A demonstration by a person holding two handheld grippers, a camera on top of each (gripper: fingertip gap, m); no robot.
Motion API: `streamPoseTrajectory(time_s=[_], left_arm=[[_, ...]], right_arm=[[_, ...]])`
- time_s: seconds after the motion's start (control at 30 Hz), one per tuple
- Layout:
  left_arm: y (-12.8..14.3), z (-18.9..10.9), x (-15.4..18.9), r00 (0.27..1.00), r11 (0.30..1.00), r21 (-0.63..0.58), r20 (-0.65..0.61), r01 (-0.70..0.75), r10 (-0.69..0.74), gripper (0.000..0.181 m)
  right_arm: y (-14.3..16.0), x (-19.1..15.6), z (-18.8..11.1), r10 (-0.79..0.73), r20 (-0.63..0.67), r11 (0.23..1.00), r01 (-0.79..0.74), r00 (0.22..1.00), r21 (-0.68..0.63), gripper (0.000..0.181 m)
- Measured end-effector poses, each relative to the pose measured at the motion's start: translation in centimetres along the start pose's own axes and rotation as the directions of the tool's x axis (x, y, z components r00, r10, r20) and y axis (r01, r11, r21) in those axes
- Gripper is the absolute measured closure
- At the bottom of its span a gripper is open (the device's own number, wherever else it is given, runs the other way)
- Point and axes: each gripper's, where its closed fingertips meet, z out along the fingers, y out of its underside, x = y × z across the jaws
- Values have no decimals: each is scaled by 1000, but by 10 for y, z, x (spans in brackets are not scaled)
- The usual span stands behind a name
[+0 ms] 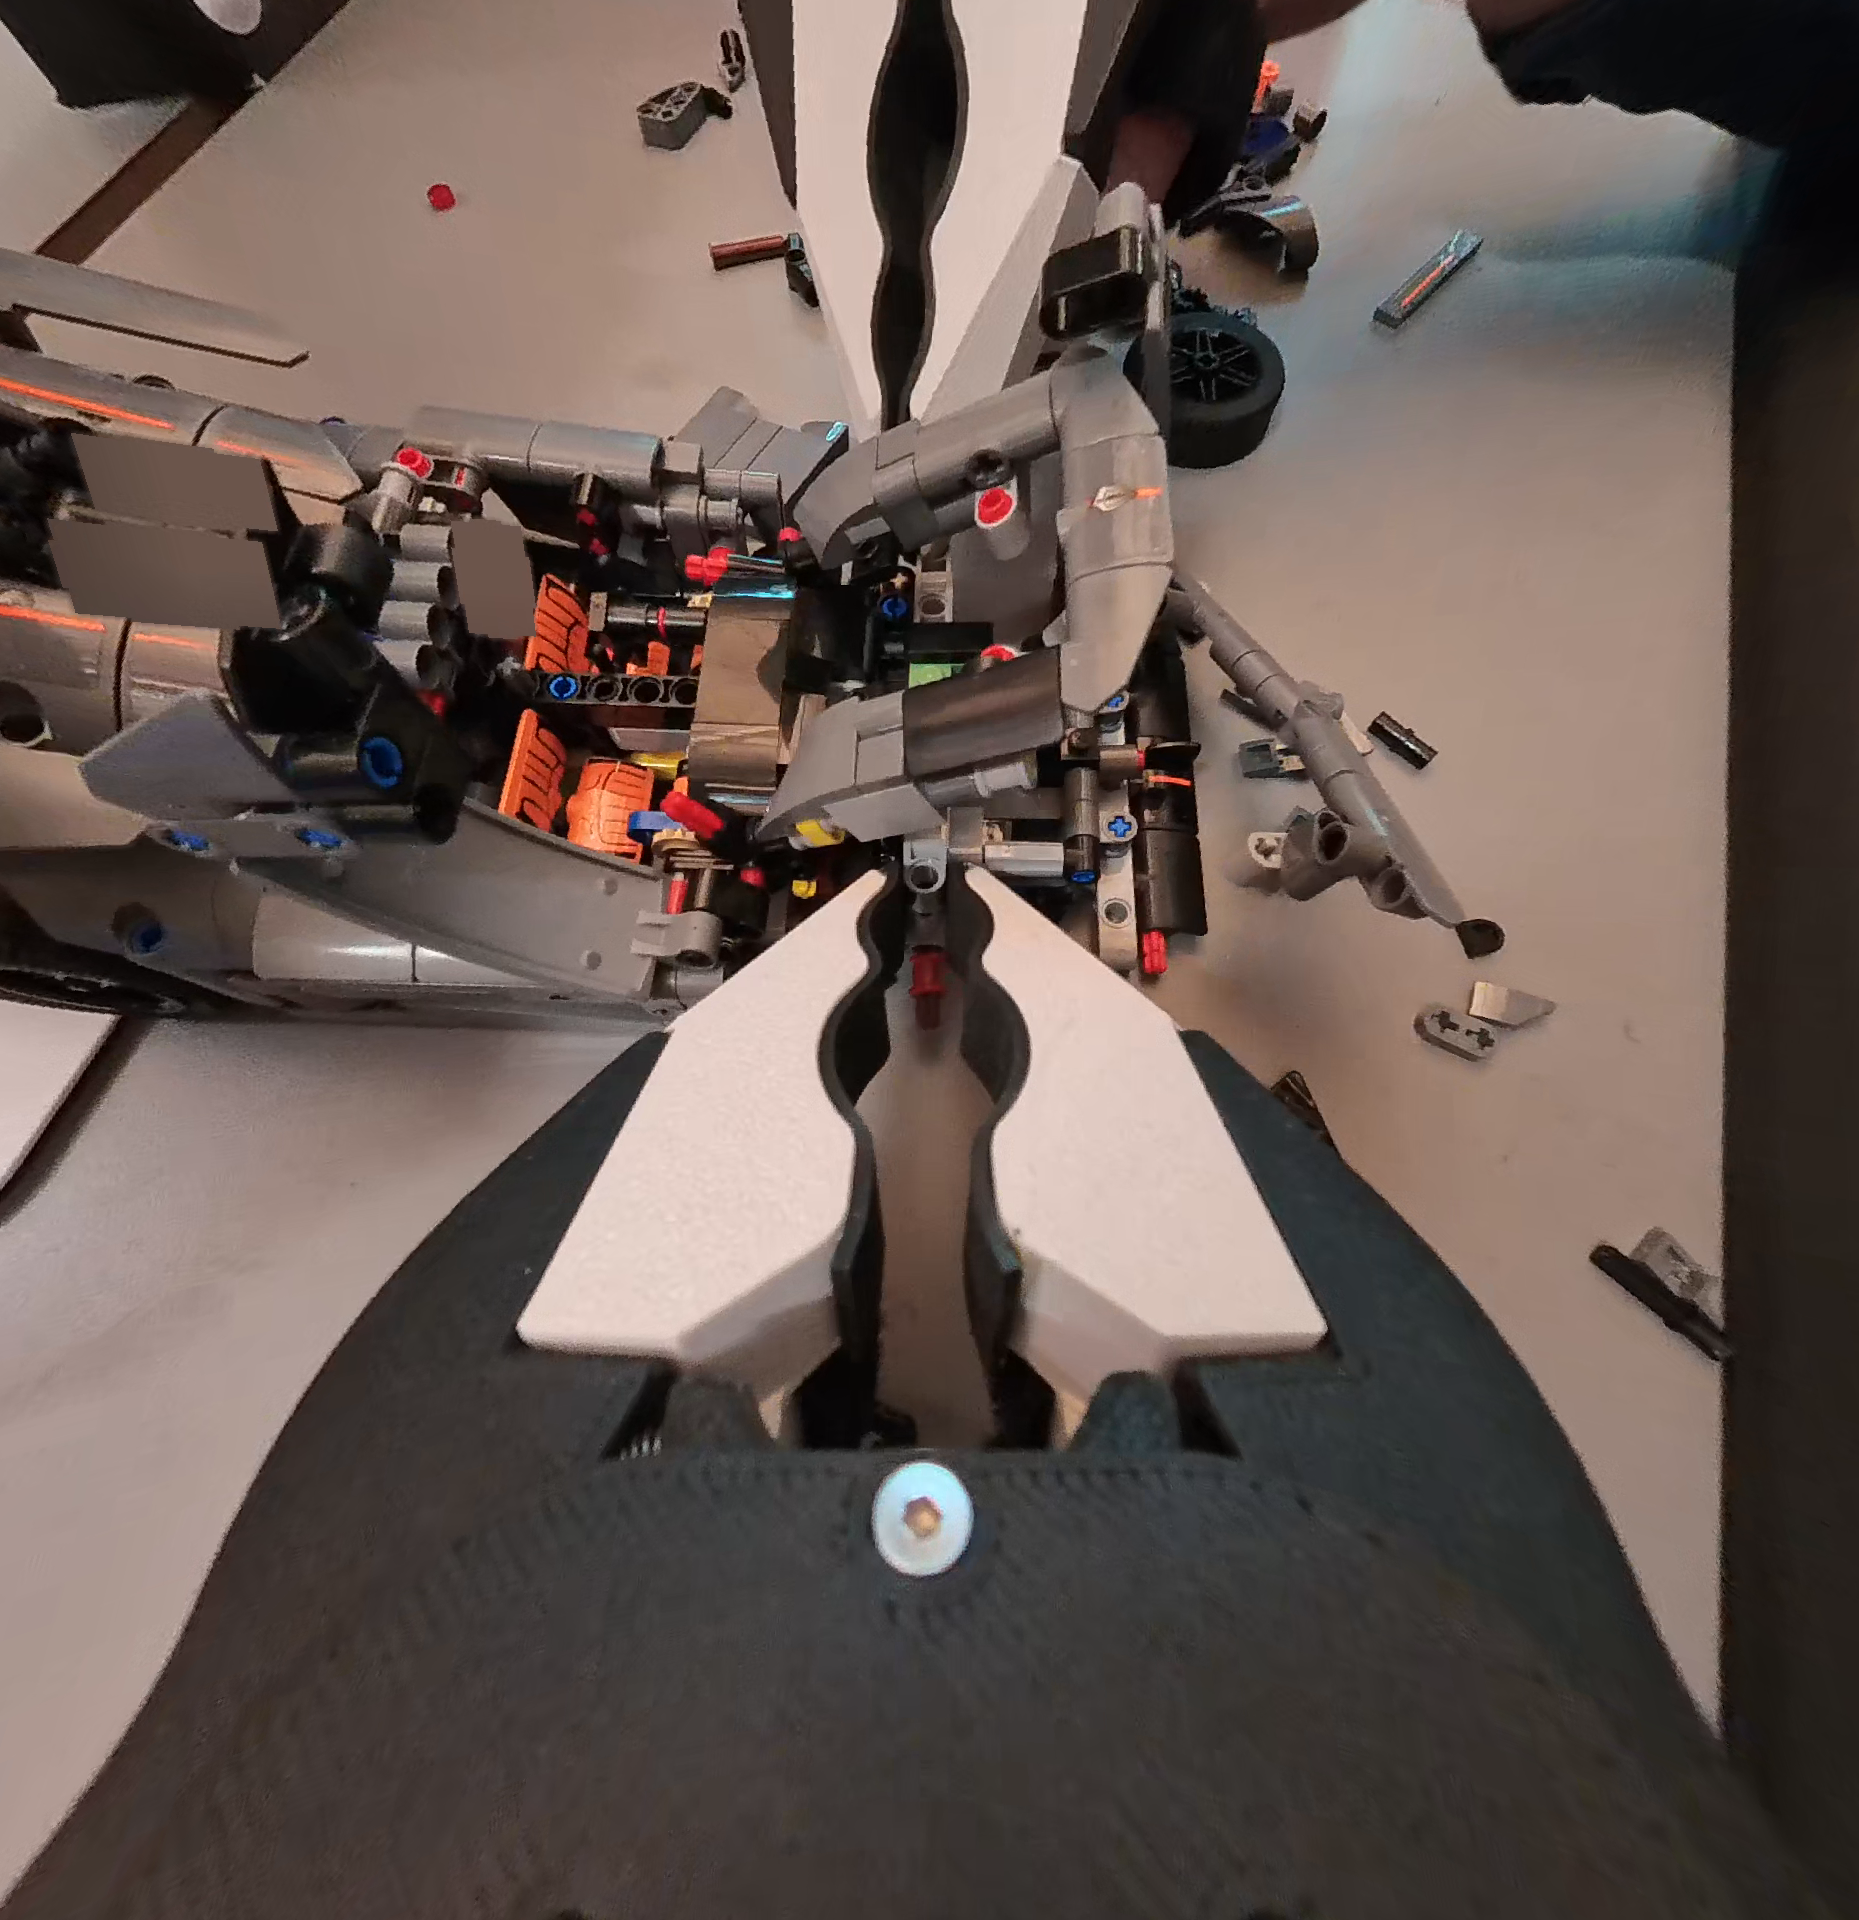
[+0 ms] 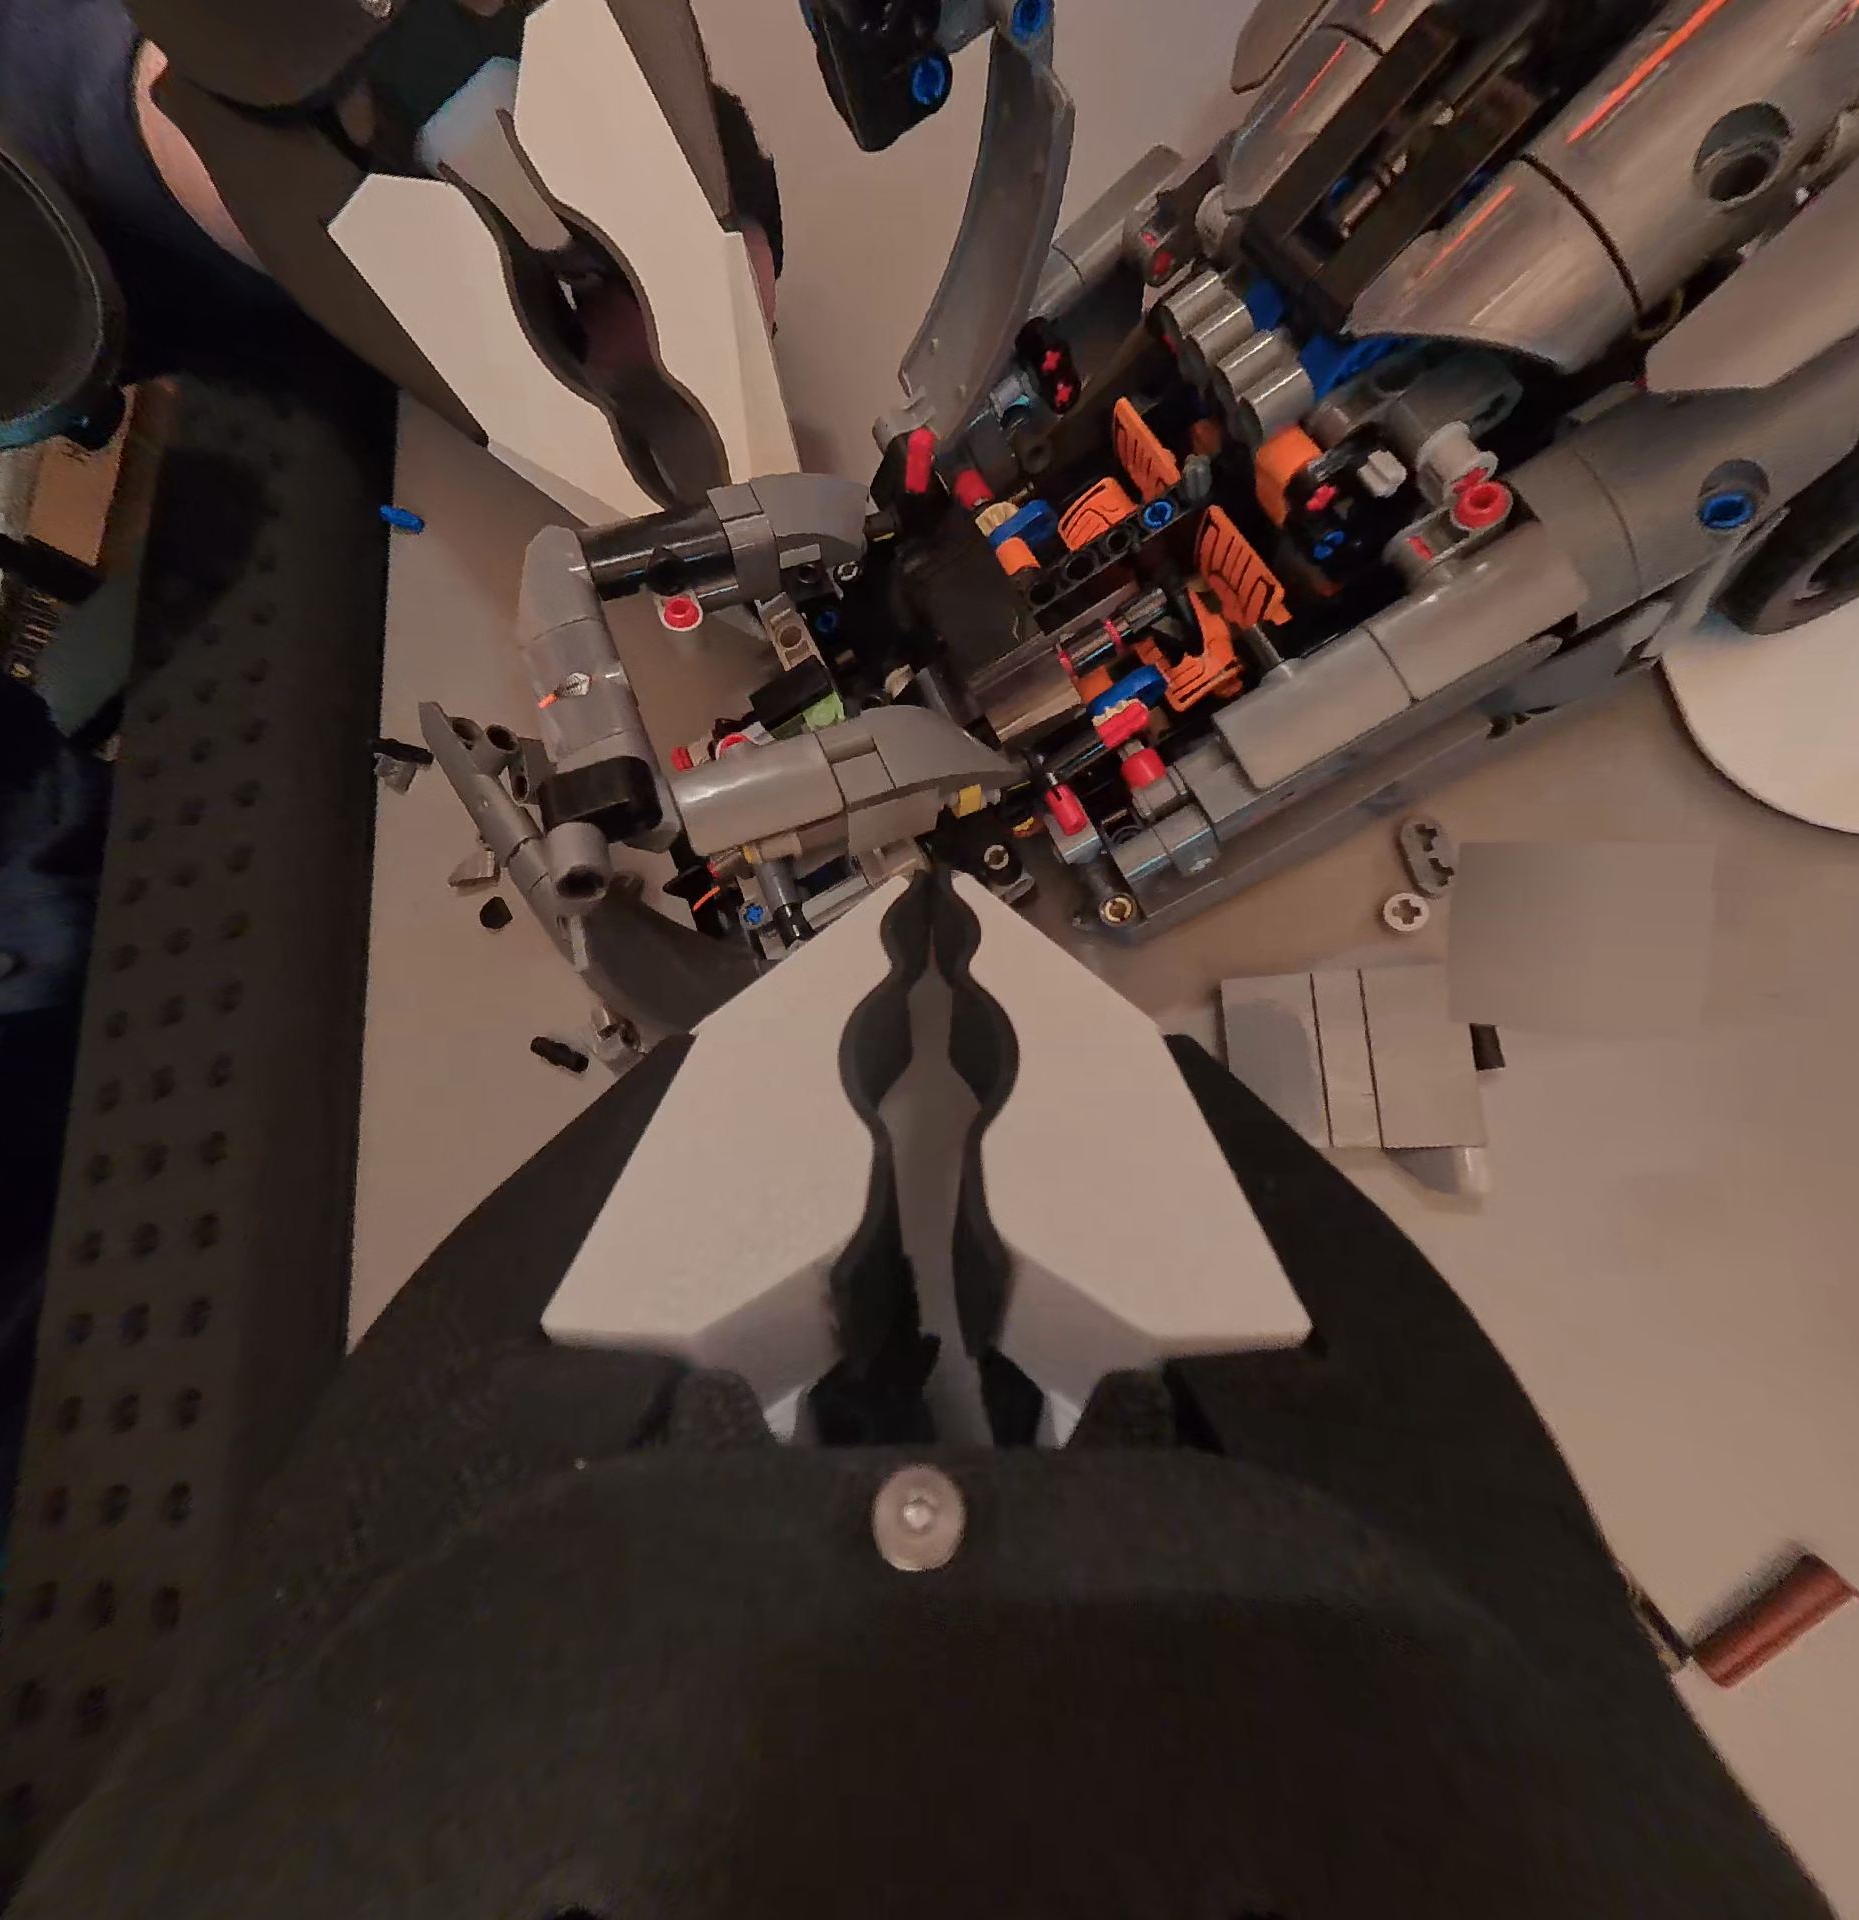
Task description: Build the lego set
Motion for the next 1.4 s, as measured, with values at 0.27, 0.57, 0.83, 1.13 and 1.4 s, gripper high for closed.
streamPoseTrajectory(time_s=[0.27,0.57,0.83,1.13,1.4], left_arm=[[-1,0,0,1000,1000,19,-20,21,-20,177],[-2,0,0,1000,1000,17,-8,1,-1,177],[-2,1,1,1000,1000,12,-1,-23,23,177],[-2,2,3,999,999,8,0,-40,40,177],[-4,1,4,996,996,12,16,-84,84,177]], right_arm=[[1,0,0,-6,22,1000,6,1000,15,181],[1,1,0,-50,24,998,49,998,37,181],[0,0,-4,-86,-10,996,87,996,17,181],[1,-1,-6,-86,11,996,86,996,22,181],[1,0,-4,-90,4,996,90,996,15,181]])
